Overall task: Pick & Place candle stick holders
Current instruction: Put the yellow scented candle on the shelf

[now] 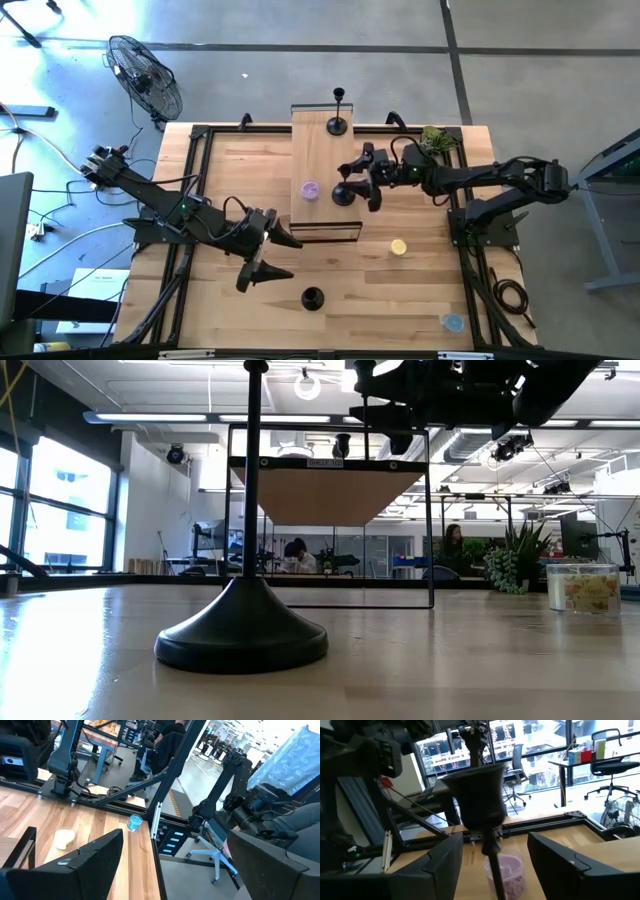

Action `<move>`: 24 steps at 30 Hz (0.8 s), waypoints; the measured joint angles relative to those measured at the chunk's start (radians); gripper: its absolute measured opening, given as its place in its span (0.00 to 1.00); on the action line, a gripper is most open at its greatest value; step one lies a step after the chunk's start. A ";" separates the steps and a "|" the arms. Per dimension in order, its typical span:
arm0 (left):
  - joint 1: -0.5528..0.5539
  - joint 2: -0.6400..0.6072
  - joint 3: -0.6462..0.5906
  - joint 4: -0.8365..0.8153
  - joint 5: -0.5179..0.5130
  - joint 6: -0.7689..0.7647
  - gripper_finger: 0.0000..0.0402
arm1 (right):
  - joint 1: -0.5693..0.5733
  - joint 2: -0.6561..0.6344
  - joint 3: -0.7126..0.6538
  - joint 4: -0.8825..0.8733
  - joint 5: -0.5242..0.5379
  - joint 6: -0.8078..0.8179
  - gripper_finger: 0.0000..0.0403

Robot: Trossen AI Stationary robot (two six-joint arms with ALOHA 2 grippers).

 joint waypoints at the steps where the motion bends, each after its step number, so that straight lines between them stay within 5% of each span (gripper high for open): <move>1: 0.000 0.000 0.000 0.000 0.000 0.000 0.87 | 0.000 0.000 0.000 0.002 0.003 0.000 0.55; 24: 0.000 0.000 0.000 0.004 -0.005 0.001 0.87 | -0.002 0.000 0.065 0.016 -0.032 -0.074 0.55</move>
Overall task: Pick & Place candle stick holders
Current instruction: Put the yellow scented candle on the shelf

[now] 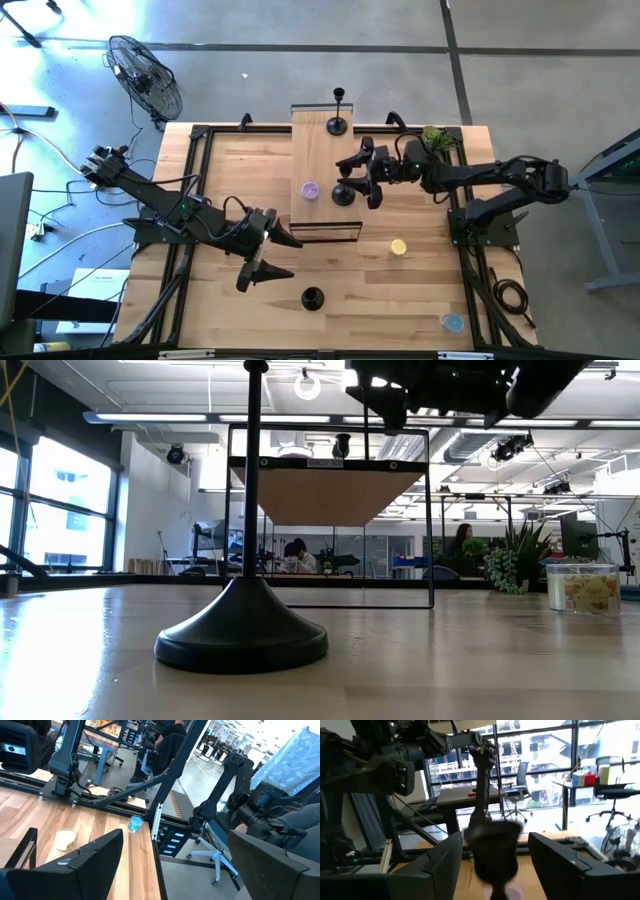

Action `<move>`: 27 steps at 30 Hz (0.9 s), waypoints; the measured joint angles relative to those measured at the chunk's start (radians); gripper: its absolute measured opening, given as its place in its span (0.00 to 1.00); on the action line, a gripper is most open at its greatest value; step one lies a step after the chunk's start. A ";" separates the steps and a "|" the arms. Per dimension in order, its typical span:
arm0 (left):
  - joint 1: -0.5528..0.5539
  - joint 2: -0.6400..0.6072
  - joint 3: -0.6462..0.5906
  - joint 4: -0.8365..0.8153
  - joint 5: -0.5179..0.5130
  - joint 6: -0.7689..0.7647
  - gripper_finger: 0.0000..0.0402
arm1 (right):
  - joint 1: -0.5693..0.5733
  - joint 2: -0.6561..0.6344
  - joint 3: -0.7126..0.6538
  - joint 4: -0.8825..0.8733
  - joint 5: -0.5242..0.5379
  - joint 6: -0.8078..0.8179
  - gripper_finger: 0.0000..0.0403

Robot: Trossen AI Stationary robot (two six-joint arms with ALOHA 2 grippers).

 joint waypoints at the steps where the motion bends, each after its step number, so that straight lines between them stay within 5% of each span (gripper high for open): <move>1: 0.000 0.000 0.000 0.000 0.000 0.000 0.87 | 0.000 0.000 0.016 -0.019 0.000 -0.010 0.55; 16: 0.000 0.001 0.000 -0.006 0.013 0.000 0.87 | 0.000 -0.026 0.261 -0.275 -0.028 -0.045 0.55; 27: 0.000 0.001 0.000 -0.025 0.039 0.000 0.87 | 0.022 -0.261 0.477 -0.922 0.007 -0.097 0.55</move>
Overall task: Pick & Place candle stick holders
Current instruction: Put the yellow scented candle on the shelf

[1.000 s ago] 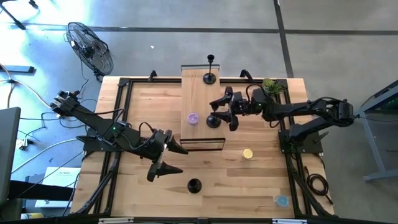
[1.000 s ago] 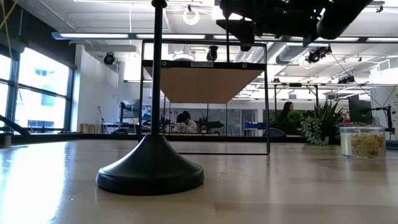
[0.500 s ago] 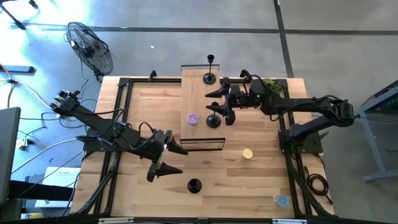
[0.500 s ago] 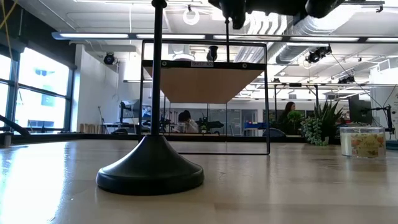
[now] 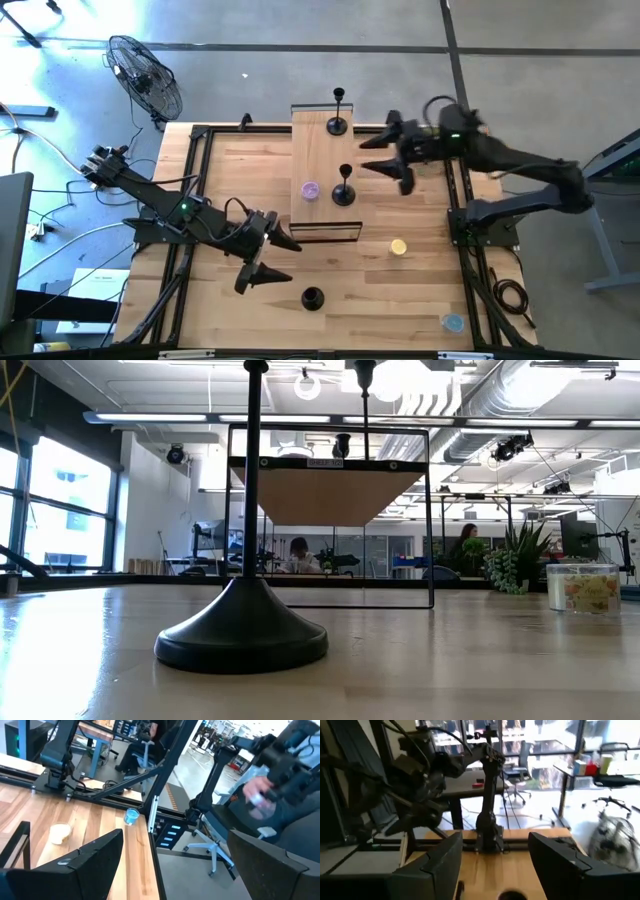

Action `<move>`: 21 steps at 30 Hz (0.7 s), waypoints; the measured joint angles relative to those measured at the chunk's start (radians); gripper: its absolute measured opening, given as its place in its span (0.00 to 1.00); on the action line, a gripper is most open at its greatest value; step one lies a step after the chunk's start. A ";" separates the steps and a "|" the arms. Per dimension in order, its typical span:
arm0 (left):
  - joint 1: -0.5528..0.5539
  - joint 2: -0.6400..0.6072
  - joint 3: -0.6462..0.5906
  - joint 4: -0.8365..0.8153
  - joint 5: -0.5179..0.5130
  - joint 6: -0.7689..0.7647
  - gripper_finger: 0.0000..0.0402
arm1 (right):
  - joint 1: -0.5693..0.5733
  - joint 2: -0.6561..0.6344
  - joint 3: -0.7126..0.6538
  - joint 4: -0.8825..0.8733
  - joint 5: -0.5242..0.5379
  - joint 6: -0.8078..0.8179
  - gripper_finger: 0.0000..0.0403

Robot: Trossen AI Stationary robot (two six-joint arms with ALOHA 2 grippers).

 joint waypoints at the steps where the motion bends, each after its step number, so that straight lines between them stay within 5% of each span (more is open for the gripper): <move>1: 0.000 0.000 0.000 -0.004 0.000 0.000 0.87 | 0.014 -0.024 0.016 -0.066 0.024 -0.012 0.55; 12: 0.000 0.000 0.000 -0.016 -0.015 0.000 0.87 | 0.242 -0.232 0.048 -0.340 0.279 0.108 0.55; 21: 0.000 0.000 0.000 -0.014 -0.028 0.000 0.87 | 0.536 -0.174 0.047 -0.530 0.582 0.147 0.55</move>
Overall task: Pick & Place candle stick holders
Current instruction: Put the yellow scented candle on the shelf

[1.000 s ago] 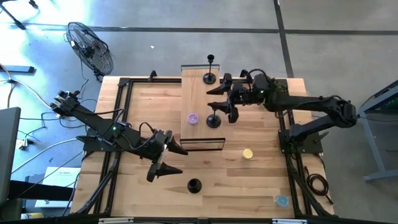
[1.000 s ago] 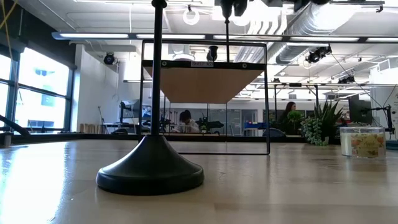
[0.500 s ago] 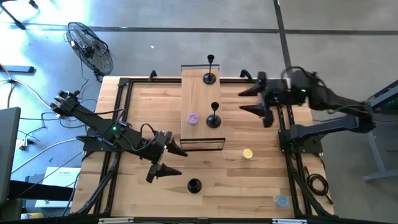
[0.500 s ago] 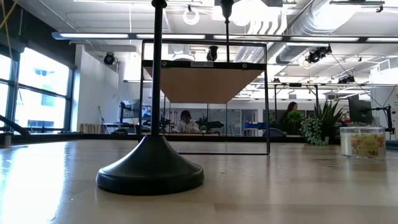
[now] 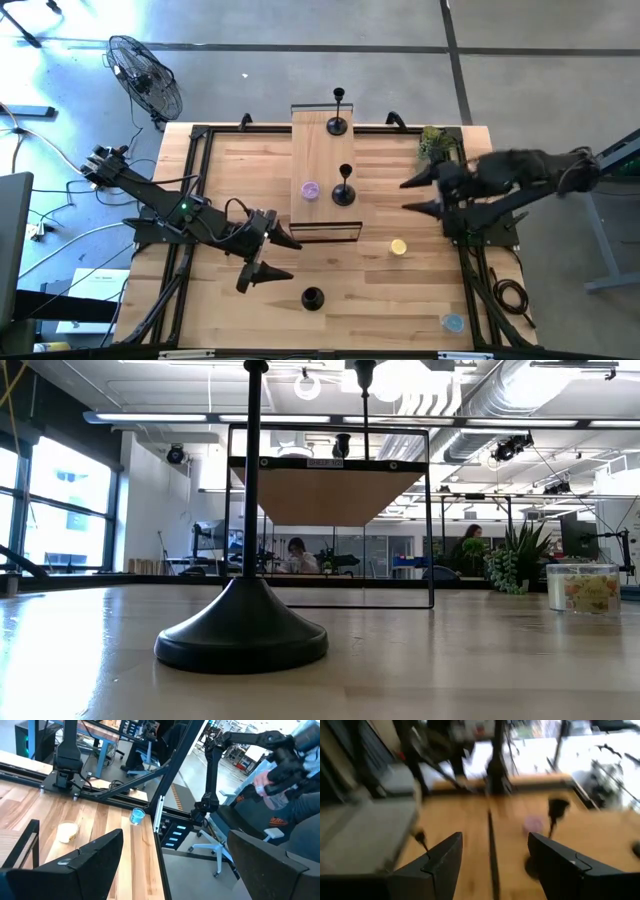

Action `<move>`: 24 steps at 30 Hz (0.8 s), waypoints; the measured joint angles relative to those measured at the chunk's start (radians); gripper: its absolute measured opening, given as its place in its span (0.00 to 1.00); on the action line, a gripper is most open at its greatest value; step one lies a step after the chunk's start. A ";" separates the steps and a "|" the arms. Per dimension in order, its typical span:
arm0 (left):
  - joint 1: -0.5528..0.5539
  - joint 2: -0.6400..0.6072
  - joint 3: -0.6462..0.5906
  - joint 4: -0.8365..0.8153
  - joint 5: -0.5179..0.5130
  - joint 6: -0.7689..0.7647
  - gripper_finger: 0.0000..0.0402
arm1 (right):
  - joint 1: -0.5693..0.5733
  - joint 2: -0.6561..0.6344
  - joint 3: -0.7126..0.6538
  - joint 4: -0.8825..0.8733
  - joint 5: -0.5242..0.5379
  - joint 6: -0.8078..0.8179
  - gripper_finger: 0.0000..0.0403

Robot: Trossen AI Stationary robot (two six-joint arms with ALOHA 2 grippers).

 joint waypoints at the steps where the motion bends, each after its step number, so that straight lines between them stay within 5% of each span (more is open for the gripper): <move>1: 0.000 0.000 0.000 0.002 0.000 0.000 0.87 | 0.023 0.016 0.000 -0.035 0.041 0.014 0.55; 8: 0.000 0.000 0.000 0.005 -0.001 -0.019 0.87 | 0.094 0.133 0.000 -0.334 0.122 0.208 0.55; 15: 0.000 0.000 0.000 0.005 -0.006 -0.025 0.87 | 0.090 0.270 0.000 -0.532 -0.053 0.385 0.55; 24: 0.000 0.000 0.000 0.004 -0.011 -0.026 0.87 | 0.081 0.383 0.000 -0.528 -0.157 0.530 0.55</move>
